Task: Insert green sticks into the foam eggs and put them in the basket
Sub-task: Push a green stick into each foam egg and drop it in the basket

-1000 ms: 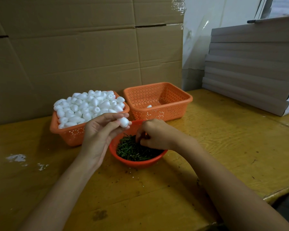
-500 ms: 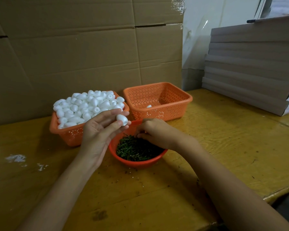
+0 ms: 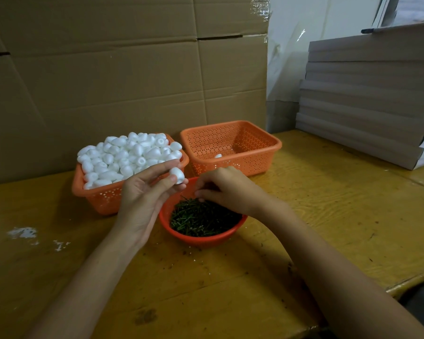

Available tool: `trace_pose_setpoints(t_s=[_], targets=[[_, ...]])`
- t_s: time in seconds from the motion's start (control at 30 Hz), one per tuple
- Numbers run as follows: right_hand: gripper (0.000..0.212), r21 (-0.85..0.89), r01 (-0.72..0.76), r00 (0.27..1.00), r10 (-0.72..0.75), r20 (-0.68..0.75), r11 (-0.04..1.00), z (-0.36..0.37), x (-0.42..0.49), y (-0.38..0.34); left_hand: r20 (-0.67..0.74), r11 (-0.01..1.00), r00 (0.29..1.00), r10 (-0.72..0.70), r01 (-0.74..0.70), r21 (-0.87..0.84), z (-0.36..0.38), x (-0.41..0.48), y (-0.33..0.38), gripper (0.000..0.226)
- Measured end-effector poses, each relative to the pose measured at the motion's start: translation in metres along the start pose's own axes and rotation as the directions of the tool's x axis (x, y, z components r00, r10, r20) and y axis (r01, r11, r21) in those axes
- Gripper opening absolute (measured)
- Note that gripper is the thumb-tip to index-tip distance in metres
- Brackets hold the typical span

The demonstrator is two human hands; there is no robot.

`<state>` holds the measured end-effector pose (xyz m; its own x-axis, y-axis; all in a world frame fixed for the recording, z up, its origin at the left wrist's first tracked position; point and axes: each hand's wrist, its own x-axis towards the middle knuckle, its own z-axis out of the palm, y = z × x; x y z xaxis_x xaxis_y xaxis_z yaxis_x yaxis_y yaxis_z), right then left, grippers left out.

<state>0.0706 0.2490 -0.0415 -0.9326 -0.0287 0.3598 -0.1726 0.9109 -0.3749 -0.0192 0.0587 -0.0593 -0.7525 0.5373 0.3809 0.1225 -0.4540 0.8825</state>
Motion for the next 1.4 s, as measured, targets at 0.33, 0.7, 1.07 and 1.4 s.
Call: trace_pose_setpoints(t_s=[0.33,0.7,1.07,1.4], targets=[[0.016,-0.007,0.052,0.993,-0.052,-0.102,0.999,0.0,0.002,0.004,-0.005,1.0,1.0,0.015,-0.015,0.001,-0.001,0.0,0.0,0.026],[0.006,0.33,0.198,0.908,-0.046,-0.417,0.923,-0.005,0.0,-0.005,-0.068,0.993,0.997,-0.029,0.022,-0.114,-0.003,0.002,0.001,0.027],[0.013,0.511,0.256,0.914,-0.033,-0.405,0.821,-0.004,-0.005,-0.009,-0.047,0.987,0.997,-0.064,0.056,-0.148,-0.003,0.003,0.0,0.028],[0.013,0.405,0.273,0.909,-0.096,-0.406,0.873,-0.002,-0.002,-0.007,-0.055,0.987,0.997,-0.053,0.044,-0.155,-0.005,0.004,0.0,0.025]])
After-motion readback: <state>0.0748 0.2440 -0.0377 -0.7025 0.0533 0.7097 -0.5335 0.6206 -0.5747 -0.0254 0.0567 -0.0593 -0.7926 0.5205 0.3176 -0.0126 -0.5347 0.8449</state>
